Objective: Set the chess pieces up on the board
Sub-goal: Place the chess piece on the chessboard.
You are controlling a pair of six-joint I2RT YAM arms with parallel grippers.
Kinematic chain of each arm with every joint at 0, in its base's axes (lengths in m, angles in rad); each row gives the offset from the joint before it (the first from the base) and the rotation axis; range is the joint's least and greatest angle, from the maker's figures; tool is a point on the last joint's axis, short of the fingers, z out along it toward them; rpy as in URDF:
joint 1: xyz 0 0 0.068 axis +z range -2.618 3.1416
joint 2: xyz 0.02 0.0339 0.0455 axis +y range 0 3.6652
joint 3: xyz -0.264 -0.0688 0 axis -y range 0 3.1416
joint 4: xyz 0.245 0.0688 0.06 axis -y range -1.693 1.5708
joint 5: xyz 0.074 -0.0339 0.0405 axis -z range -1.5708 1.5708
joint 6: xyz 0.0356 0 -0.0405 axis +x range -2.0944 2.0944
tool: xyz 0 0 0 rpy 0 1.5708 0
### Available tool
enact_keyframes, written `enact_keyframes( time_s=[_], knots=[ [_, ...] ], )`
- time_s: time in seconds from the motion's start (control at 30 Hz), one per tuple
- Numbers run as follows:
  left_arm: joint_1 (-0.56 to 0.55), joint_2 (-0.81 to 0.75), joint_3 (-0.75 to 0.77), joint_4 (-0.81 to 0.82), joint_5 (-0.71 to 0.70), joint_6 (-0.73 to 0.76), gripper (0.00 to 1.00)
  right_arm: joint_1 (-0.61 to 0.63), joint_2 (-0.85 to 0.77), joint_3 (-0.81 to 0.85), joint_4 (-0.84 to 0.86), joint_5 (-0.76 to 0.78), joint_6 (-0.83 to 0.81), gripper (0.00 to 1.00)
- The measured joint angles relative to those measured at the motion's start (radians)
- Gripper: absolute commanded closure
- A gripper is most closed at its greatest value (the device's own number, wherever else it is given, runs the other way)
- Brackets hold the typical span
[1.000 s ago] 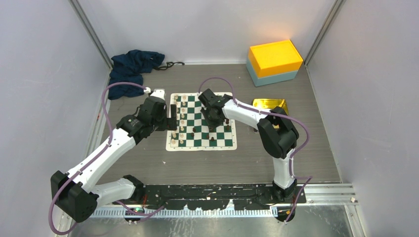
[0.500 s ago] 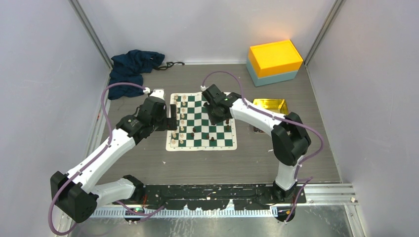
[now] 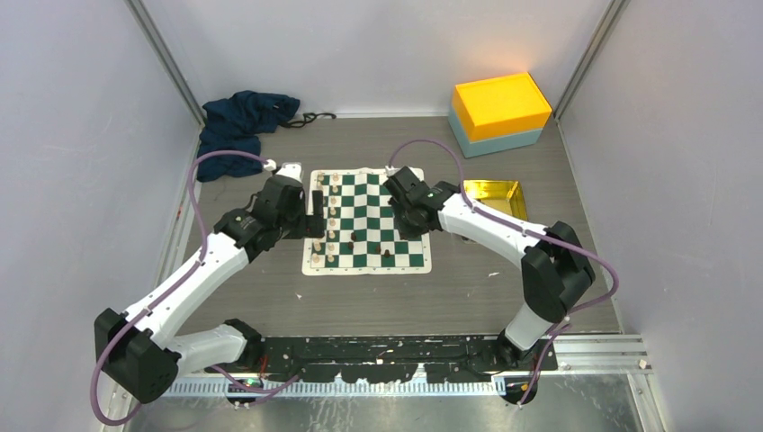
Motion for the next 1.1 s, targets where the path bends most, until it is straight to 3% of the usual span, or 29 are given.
enact_keyframes(
  time_s=[0.53, 1.1],
  knots=[
    [0.0, 0.013, 0.0, 0.003, 0.006, 0.001, 0.04, 0.0, -0.039, -0.078, 0.006, 0.029, 0.041, 0.86],
    [0.0, 0.013, 0.0, 0.004, 0.006, 0.001, 0.04, -0.027, 0.028, -0.107, 0.046, 0.047, 0.041, 0.86]
  ],
)
